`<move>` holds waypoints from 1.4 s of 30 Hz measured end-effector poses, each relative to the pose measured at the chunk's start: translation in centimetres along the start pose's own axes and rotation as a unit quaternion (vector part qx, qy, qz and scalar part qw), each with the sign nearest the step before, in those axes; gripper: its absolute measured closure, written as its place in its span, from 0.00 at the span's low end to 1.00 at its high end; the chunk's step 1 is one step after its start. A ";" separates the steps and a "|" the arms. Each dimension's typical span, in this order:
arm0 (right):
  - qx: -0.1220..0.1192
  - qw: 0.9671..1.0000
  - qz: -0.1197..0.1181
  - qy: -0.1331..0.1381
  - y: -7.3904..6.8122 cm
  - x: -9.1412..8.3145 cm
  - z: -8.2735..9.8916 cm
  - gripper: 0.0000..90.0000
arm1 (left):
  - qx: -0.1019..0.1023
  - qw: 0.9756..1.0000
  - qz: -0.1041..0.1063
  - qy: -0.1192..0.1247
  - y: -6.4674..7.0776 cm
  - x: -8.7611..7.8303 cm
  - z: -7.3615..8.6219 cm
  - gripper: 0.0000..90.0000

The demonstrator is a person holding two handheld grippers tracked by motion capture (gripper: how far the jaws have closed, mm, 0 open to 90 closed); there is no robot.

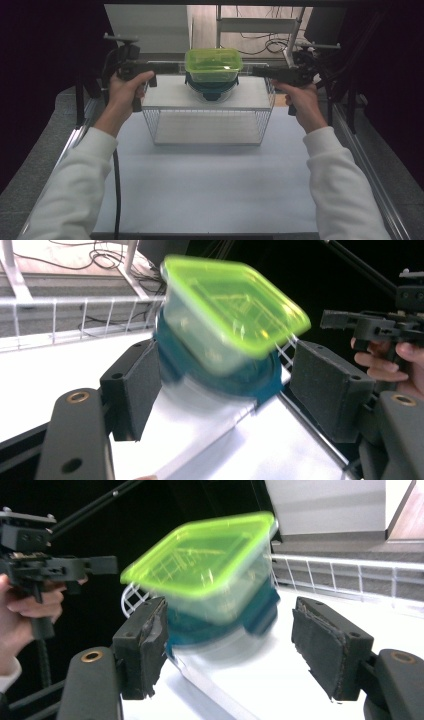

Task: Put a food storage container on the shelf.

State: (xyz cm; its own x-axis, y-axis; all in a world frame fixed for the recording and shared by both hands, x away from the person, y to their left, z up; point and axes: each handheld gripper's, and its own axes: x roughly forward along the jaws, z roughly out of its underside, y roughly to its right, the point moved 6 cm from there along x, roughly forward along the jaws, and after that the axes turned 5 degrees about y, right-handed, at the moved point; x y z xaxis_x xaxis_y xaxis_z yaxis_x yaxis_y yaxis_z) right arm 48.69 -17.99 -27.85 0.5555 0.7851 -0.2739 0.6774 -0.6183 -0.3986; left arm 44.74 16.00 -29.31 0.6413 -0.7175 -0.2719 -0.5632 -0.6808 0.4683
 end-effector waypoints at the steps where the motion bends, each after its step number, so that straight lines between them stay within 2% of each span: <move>1: -0.007 1.000 0.001 -0.003 0.0 -0.6 0.7 0.33 | 0.006 1.000 -0.001 -0.001 0.1 -0.4 0.5 0.31; 4: -0.023 1.000 0.001 -0.006 0.1 -2.0 2.3 0.31 | 0.031 0.999 -0.005 -0.006 0.7 -1.8 3.0 0.31; 9: -0.052 0.999 0.005 -0.010 -0.4 -4.3 5.4 0.29 | 0.056 0.998 -0.001 -0.014 1.8 -3.2 6.7 0.31; 15: -0.072 0.997 0.000 -0.022 -1.0 -6.2 9.3 0.29 | 0.063 0.998 0.002 -0.024 2.3 -4.1 11.1 0.30; 21: -0.088 0.995 -0.001 -0.046 -1.6 -7.1 13.2 0.28 | 0.061 0.997 -0.008 -0.046 1.6 -4.6 16.3 0.30; 26: -0.095 0.992 -0.001 -0.078 -1.7 -7.2 17.1 0.28 | 0.077 0.994 -0.023 -0.080 1.2 -4.5 20.0 0.29; 34: -0.096 0.988 0.002 -0.118 -1.7 -6.6 20.8 0.26 | 0.069 0.993 -0.027 -0.095 0.5 -4.0 22.1 0.29; 38: -0.091 0.989 0.004 -0.119 -1.7 -6.5 21.1 0.26 | 0.063 0.993 -0.031 -0.097 0.1 -4.1 22.4 0.29; 42: -0.092 0.990 0.008 -0.109 -1.6 -6.6 21.0 0.22 | 0.059 0.994 -0.032 -0.091 0.0 -4.2 22.2 0.29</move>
State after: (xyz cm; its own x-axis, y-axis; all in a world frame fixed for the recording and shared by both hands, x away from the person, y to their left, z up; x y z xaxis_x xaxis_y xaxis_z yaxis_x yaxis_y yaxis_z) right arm 33.85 -21.47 -43.75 0.4631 0.7522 -0.4687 0.7572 -0.6106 -0.2318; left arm 30.46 15.69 -46.86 0.5786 -0.6800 -0.4505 -0.5883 -0.7304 0.3470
